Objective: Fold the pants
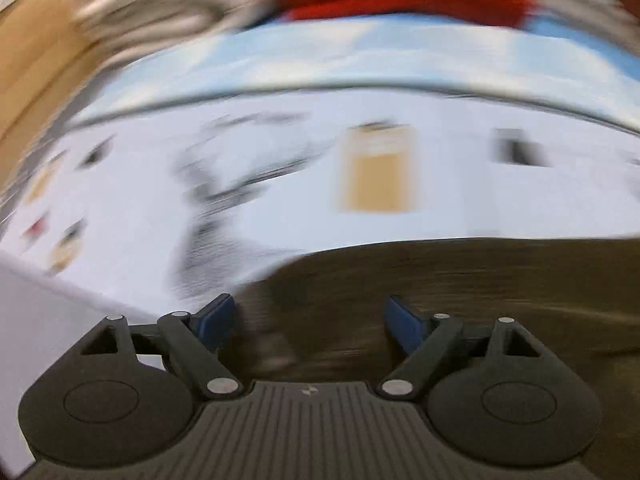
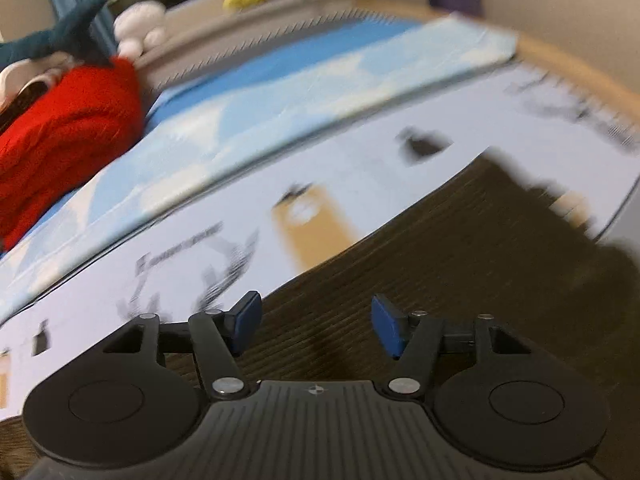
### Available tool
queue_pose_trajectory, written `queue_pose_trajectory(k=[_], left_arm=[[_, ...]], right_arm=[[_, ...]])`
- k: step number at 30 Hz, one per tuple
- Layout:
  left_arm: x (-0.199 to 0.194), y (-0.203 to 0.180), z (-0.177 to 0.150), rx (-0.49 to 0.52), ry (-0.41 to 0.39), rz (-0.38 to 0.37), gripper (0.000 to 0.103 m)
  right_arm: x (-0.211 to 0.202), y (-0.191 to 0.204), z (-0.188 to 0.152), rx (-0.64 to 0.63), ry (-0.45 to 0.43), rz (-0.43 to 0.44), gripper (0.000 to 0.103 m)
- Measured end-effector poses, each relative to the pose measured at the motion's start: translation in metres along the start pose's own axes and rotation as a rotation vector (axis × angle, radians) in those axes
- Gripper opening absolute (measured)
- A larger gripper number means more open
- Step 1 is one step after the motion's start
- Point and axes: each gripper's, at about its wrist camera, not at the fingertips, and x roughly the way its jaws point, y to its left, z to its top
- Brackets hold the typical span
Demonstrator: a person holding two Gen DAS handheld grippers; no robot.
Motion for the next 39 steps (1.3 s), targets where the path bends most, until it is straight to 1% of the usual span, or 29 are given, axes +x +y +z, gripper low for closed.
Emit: queue_pose_trajectory(k=[2,3,4,6,7,9,10,11,12,13,14,15,16,18,20,22,24,26,29,31,33,34,35,36,37,39], left_arm=[[0.016,0.027,0.002,-0.045,0.04,0.062,0.086],[0.022,0.041,0.001,-0.074,0.06,0.069,0.091],[0.025,0.051,0.002,-0.105,0.071,0.045,0.095],[0.032,0.069,0.001,-0.157,0.097,-0.02,0.095],[0.036,0.073,0.001,-0.167,0.103,-0.036,0.095],[0.04,0.075,0.001,-0.166,0.101,-0.04,0.097],[0.042,0.075,0.002,-0.157,0.097,-0.042,0.097],[0.039,0.07,-0.005,-0.143,0.091,-0.049,0.097],[0.042,0.07,-0.007,-0.131,0.087,-0.069,0.096],[0.045,0.069,-0.007,-0.125,0.093,-0.106,0.093],[0.051,0.066,-0.009,-0.128,0.102,-0.145,0.089],[0.053,0.066,-0.011,-0.138,0.105,-0.182,0.078],[0.054,0.068,-0.011,-0.15,0.105,-0.213,0.068],[0.053,0.069,-0.009,-0.148,0.092,-0.259,0.056],[0.051,0.068,-0.007,-0.133,0.088,-0.257,0.053],[0.051,0.067,-0.007,-0.134,0.087,-0.259,0.052],[0.053,0.067,-0.006,-0.134,0.092,-0.257,0.052],[0.052,0.066,-0.005,-0.125,0.094,-0.254,0.052],[0.052,0.066,-0.005,-0.114,0.091,-0.249,0.053],[0.051,0.065,-0.006,-0.107,0.086,-0.245,0.053],[0.051,0.065,-0.006,-0.104,0.082,-0.243,0.053],[0.05,0.065,-0.006,-0.107,0.08,-0.243,0.052],[0.049,0.065,-0.006,-0.111,0.077,-0.242,0.051],[0.048,0.065,-0.005,-0.115,0.073,-0.241,0.048],[0.047,0.065,-0.005,-0.116,0.066,-0.243,0.045],[0.043,0.064,-0.004,-0.117,0.047,-0.241,0.043]], right_arm=[[0.015,0.028,-0.006,-0.085,0.025,0.035,0.064],[0.019,0.048,-0.013,-0.165,0.024,0.043,0.064],[0.025,0.062,-0.017,-0.245,0.019,0.048,0.064],[0.032,0.092,-0.03,-0.439,0.013,0.053,0.066],[0.036,0.104,-0.036,-0.522,0.017,0.057,0.069],[0.045,0.122,-0.052,-0.655,0.026,0.051,0.071],[0.049,0.126,-0.058,-0.699,0.036,0.042,0.072],[0.056,0.129,-0.063,-0.733,0.052,0.039,0.074],[0.06,0.13,-0.069,-0.76,0.046,0.038,0.076],[0.06,0.129,-0.074,-0.778,0.022,0.043,0.079],[0.061,0.129,-0.074,-0.792,0.016,0.052,0.08],[0.061,0.128,-0.072,-0.79,0.023,0.066,0.079],[0.061,0.127,-0.069,-0.786,0.038,0.085,0.076],[0.06,0.124,-0.066,-0.802,0.059,0.136,0.069],[0.058,0.123,-0.066,-0.851,0.062,0.167,0.062],[0.052,0.121,-0.064,-0.866,0.09,0.224,0.059],[0.044,0.12,-0.064,-0.865,0.115,0.283,0.06],[0.04,0.12,-0.066,-0.875,0.12,0.305,0.068],[0.043,0.127,-0.081,-0.954,0.117,0.276,0.076],[0.04,0.132,-0.09,-1.011,0.09,0.256,0.077],[0.04,0.136,-0.088,-1.018,0.099,0.265,0.067],[0.039,0.137,-0.088,-1.027,0.089,0.26,0.046],[0.039,0.139,-0.087,-1.05,0.07,0.235,0.017],[0.04,0.141,-0.086,-1.082,0.047,0.194,0.002],[0.04,0.142,-0.084,-1.084,0.034,0.184,0.001],[0.041,0.139,-0.078,-1.029,0.019,0.189,0.001]])
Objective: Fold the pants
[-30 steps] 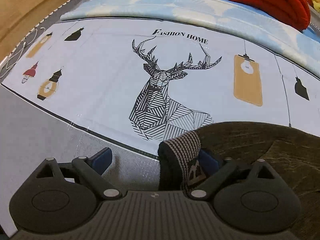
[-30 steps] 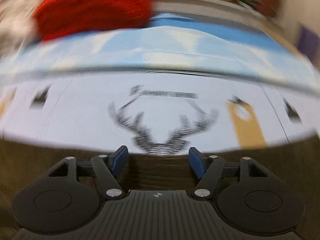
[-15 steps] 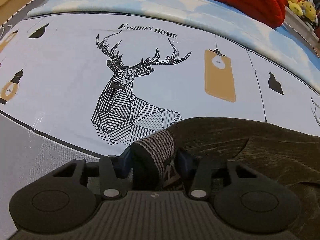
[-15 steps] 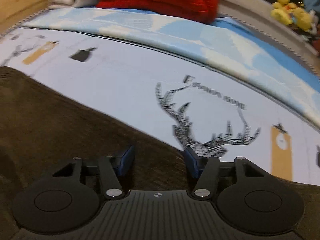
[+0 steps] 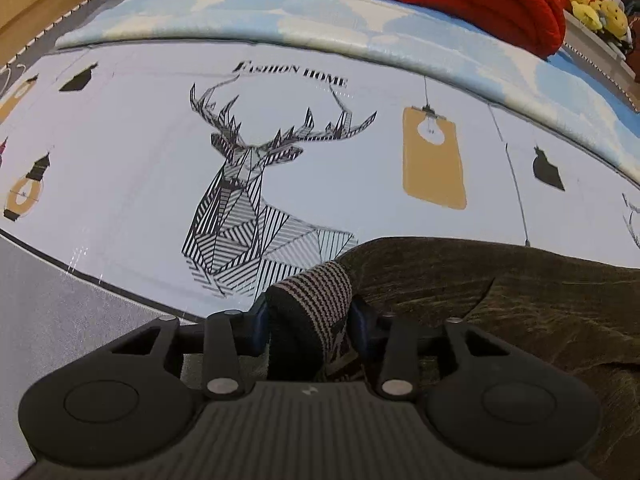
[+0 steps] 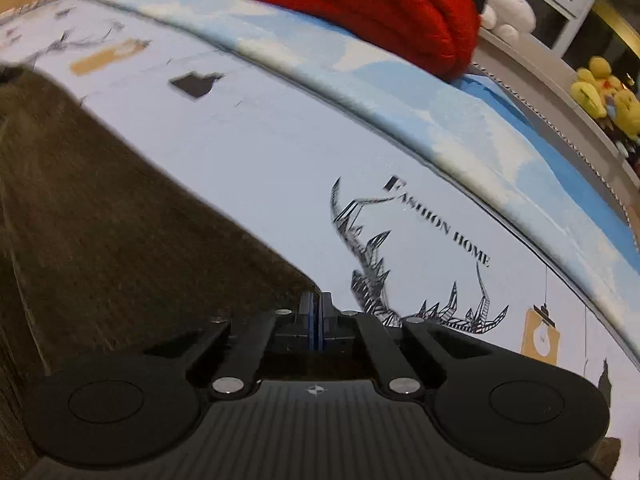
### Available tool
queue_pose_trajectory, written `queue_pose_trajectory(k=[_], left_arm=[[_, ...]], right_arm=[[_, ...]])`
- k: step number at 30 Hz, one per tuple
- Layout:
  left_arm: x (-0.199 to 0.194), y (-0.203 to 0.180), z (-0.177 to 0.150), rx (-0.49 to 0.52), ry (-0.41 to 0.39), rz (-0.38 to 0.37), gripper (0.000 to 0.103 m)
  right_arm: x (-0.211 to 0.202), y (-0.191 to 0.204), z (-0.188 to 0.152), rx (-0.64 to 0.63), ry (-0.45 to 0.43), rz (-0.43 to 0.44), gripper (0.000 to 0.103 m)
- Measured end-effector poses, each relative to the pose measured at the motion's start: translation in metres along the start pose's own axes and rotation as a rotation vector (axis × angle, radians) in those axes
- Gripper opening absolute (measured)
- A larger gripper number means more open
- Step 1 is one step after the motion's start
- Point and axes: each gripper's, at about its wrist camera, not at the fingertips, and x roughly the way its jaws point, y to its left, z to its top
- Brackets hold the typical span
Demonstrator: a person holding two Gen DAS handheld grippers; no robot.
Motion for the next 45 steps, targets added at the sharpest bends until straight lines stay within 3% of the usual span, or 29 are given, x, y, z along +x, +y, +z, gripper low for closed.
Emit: queue_pose_trajectory(k=[4,8,12,15,17,19,24,30,33,35,38,40,42,45], left_arm=[[-0.003,-0.003,0.001,0.001,-0.034,-0.001,0.043],[-0.004,-0.003,0.004,-0.005,-0.048,-0.017,0.043],[-0.005,-0.002,0.005,-0.027,-0.035,-0.013,0.05],[-0.014,0.0,0.008,-0.059,-0.042,0.001,0.055],[-0.026,-0.001,0.009,-0.071,-0.067,0.014,0.064],[-0.041,-0.005,0.009,-0.071,-0.104,0.028,0.071],[-0.087,-0.016,-0.004,-0.075,-0.176,0.02,0.071],[-0.162,-0.017,-0.035,-0.064,-0.229,-0.014,0.071],[-0.196,-0.016,-0.069,0.016,-0.269,-0.045,0.071],[-0.209,-0.014,-0.094,0.042,-0.283,-0.059,0.07],[-0.214,-0.019,-0.128,0.109,-0.306,-0.082,0.061],[-0.204,-0.025,-0.149,0.182,-0.317,-0.076,0.049],[-0.19,-0.029,-0.16,0.252,-0.25,-0.075,0.041],[-0.177,-0.024,-0.164,0.275,-0.197,-0.079,0.041]], right_arm=[[0.007,0.012,-0.004,-0.046,0.007,-0.064,0.001],[0.019,0.034,-0.006,-0.127,-0.021,-0.225,0.001],[0.02,0.041,-0.003,-0.159,-0.007,-0.29,0.003],[-0.006,0.026,0.006,-0.025,-0.035,-0.234,0.007],[-0.032,0.018,0.011,0.048,-0.08,-0.255,0.026],[-0.064,0.008,0.016,0.156,-0.142,-0.286,0.036],[-0.152,-0.004,0.011,0.429,-0.278,-0.277,0.036],[-0.241,0.023,-0.02,0.542,-0.369,-0.168,0.036],[-0.283,0.033,-0.039,0.579,-0.41,-0.152,0.045],[-0.308,0.042,-0.057,0.591,-0.437,-0.165,0.056],[-0.333,0.053,-0.09,0.575,-0.436,-0.178,0.068],[-0.339,0.055,-0.115,0.584,-0.405,-0.194,0.068],[-0.342,0.058,-0.141,0.605,-0.371,-0.238,0.068],[-0.339,0.049,-0.165,0.668,-0.298,-0.281,0.067]])
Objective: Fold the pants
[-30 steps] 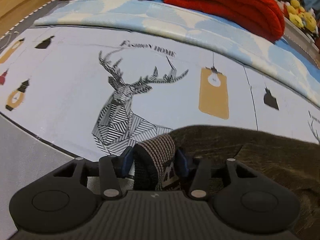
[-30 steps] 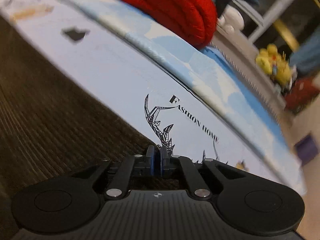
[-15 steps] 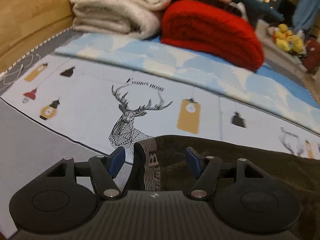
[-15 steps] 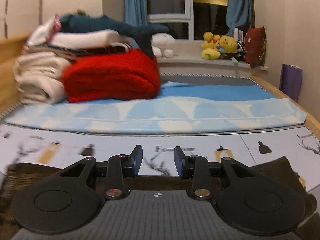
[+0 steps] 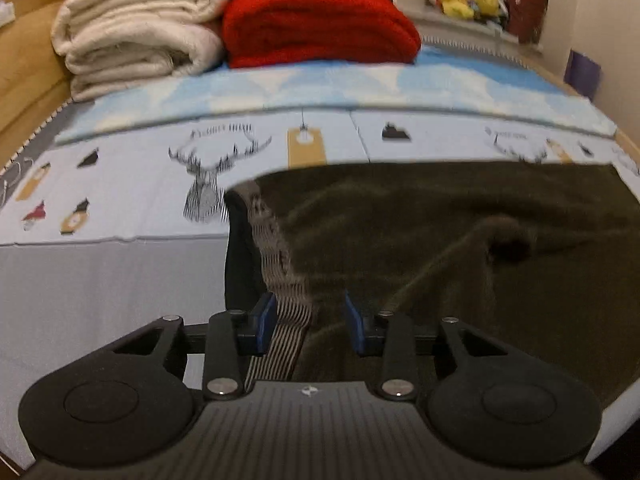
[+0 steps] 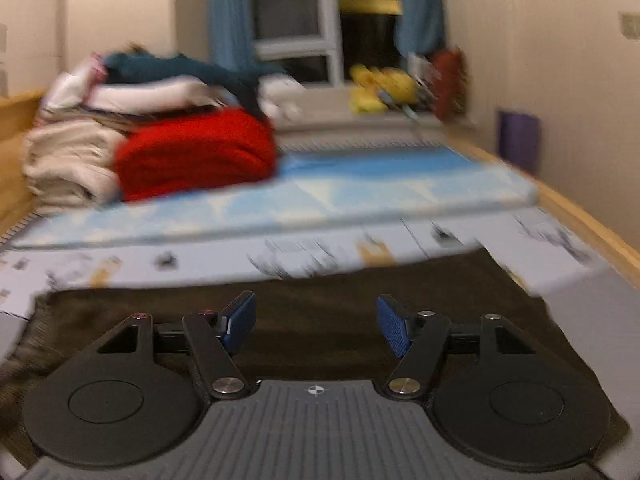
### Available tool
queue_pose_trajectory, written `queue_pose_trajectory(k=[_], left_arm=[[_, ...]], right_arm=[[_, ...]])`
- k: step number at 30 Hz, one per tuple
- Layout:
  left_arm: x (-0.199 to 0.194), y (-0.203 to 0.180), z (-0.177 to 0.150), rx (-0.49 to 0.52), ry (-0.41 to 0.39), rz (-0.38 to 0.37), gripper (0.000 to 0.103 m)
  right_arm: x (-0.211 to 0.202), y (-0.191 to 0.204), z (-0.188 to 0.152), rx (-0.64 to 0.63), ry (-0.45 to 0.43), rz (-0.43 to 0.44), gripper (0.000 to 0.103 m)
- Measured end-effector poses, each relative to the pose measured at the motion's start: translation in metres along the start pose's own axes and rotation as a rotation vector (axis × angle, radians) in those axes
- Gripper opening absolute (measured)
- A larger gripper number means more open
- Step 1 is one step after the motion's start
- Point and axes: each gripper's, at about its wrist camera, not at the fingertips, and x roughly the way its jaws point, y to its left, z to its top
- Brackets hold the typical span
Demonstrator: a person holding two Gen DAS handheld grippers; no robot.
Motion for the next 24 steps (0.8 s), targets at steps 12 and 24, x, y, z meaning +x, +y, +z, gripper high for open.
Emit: queue_pose_trajectory(k=[12,24], left_arm=[[0.067,0.055,-0.024,-0.242,0.387,0.009,0.079],[0.076,0.051,-0.036,-0.146,0.454,0.048,0.077]], right_arm=[[0.008,-0.046,-0.025,0.004,0.1,-0.13,0.067],[0.018,-0.055,-0.028,0.002,0.135,-0.152,0.067]])
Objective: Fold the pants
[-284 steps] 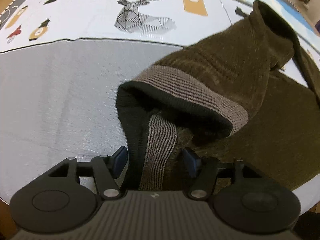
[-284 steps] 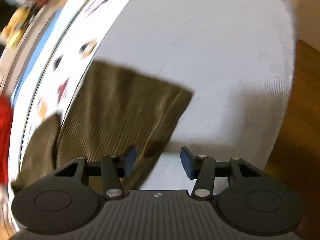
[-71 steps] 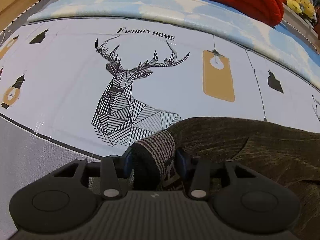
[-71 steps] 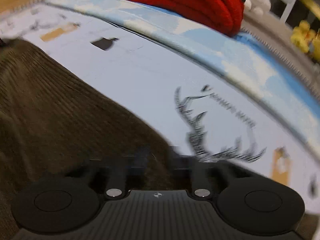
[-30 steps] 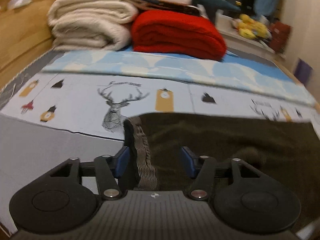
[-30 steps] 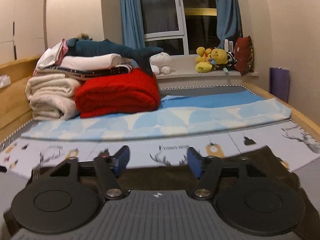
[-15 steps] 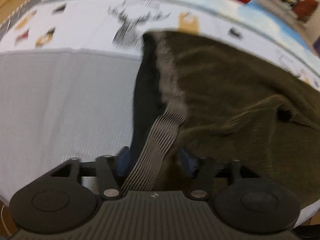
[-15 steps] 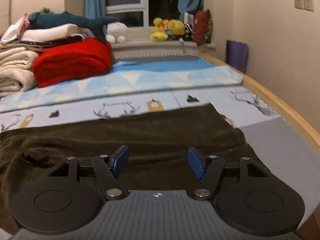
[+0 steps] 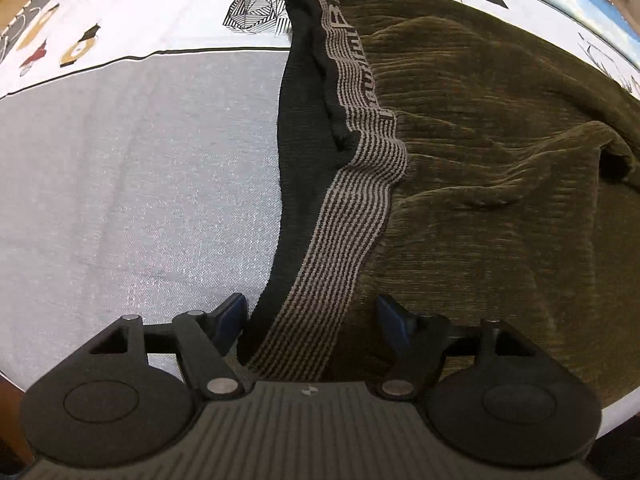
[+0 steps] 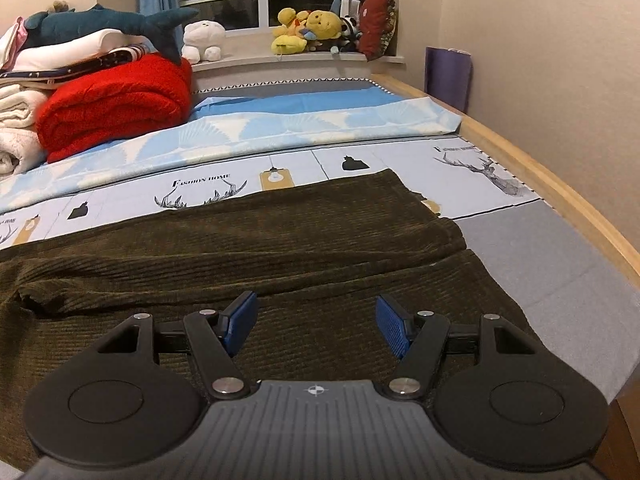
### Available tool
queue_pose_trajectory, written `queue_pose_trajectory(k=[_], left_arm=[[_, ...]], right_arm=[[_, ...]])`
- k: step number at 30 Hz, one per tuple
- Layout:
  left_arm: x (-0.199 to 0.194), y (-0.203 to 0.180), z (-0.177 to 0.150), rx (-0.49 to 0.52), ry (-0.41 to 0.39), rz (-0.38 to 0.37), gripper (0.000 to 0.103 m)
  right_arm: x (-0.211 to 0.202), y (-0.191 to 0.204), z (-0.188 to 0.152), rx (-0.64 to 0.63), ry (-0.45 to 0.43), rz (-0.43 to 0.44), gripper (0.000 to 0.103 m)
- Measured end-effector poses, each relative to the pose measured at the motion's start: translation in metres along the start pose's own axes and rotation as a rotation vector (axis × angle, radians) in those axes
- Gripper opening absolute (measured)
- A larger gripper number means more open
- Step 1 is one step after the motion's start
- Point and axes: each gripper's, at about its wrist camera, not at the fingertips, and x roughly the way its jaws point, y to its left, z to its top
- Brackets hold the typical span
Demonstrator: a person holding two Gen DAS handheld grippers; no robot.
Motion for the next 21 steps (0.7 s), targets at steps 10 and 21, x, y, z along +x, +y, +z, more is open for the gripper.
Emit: queue_pose_trajectory(k=[10,21], left_arm=[[0.005,-0.008,-0.001,0.06,-0.007,0.006,0.083],[0.004,-0.011,-0.001,0.134,-0.038,-0.025,0.065]], right_arm=[[0.002,0.007,-0.001,-0.032,0.013,0.001,0.067],[0.007,0.012,-0.001,-0.062,0.03,-0.009,0.067]])
